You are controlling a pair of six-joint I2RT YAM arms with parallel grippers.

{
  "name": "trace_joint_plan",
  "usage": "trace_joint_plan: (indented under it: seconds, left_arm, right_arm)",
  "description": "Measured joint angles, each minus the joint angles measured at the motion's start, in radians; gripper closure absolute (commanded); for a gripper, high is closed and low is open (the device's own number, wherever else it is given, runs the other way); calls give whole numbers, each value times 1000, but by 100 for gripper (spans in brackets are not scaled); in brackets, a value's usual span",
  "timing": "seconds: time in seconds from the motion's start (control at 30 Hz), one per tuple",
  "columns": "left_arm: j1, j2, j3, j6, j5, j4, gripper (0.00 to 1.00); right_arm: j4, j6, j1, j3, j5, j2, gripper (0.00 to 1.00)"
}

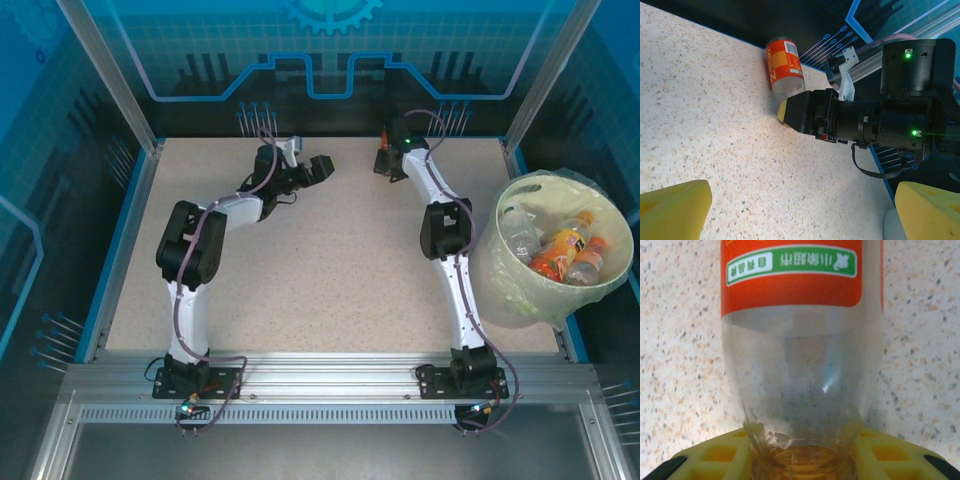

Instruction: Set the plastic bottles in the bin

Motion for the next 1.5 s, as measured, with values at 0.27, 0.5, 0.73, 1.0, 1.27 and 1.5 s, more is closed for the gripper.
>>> trace_joint_plan:
  seconds: [0.27,0.5,0.73,1.0,1.27,1.5]
  left_arm:
    - [-4,-175,-178,-28,-26,11,3]
    - [-36,-382,-325,-24,-79,-26,1]
    - [-57,-551,-414,-19,-132,-91,1]
    - [-74,-641,-447,-19,-168,-164,1]
    - [-99,-679,-447,-20,-194,-232,1]
    - [-134,-679,-393,0,-198,-362,1]
  right_arm:
    - [48,-101,73,-354,-7,-345,79]
    - [195,-131,157,-716,-52,-850,79]
    - [227,-142,140,-1048,-61,-1290,79]
    - [86,-180,-137,-1177,10,-1672,79]
    - [-127,-264,-432,-1148,226,-1827,79]
    - [-283,-290,-722,-1150,242,-1766,75]
